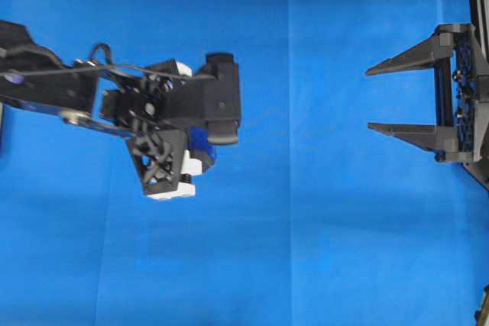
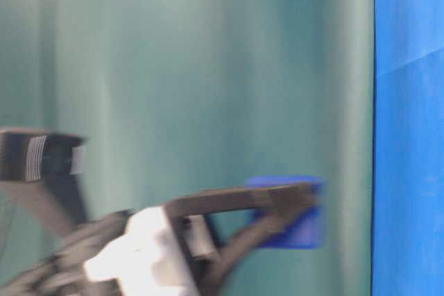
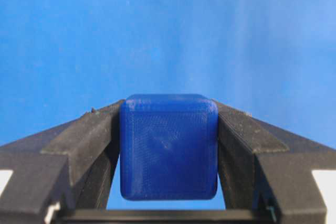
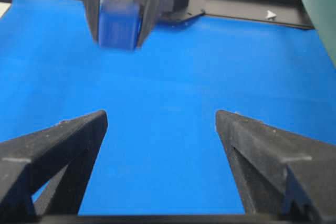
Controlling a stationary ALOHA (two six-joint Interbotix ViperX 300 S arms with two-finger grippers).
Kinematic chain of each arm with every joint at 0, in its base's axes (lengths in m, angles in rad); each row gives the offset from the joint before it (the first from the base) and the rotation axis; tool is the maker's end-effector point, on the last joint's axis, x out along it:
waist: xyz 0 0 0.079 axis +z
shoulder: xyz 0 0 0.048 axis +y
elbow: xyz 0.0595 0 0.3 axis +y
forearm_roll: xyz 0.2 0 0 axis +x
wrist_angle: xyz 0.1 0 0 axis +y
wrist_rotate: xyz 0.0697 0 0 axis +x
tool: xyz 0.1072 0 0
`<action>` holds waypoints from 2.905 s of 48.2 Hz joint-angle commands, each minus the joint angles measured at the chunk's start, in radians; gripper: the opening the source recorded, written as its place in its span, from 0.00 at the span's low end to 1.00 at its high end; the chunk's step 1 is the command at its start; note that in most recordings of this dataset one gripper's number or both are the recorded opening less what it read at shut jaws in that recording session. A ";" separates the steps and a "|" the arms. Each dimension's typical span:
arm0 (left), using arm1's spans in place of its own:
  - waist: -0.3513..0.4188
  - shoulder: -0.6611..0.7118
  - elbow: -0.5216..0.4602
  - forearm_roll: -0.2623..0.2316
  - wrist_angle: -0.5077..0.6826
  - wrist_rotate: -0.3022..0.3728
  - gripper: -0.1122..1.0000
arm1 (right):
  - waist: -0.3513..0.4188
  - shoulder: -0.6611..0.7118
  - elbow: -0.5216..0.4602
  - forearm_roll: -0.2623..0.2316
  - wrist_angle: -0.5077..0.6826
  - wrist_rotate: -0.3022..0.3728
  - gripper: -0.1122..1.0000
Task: Handover the blue block to the right arm after grasping it with the left arm, then place it in the designated position.
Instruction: 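Lift the blue cube with the left gripper and raise it upright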
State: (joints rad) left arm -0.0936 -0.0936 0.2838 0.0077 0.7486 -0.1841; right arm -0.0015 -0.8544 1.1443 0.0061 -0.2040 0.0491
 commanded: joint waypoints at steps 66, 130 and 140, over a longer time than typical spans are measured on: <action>0.029 -0.078 -0.057 0.015 0.046 0.006 0.52 | -0.002 0.003 -0.035 0.002 -0.011 0.002 0.98; 0.029 -0.310 0.443 0.014 -0.951 0.115 0.52 | -0.002 0.003 -0.040 -0.005 -0.020 -0.003 0.98; 0.029 -0.314 0.448 0.014 -0.954 0.115 0.52 | -0.002 0.003 -0.046 -0.005 -0.020 -0.003 0.98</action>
State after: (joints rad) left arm -0.0675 -0.3912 0.7409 0.0230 -0.1948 -0.0706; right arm -0.0031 -0.8544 1.1290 0.0031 -0.2117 0.0476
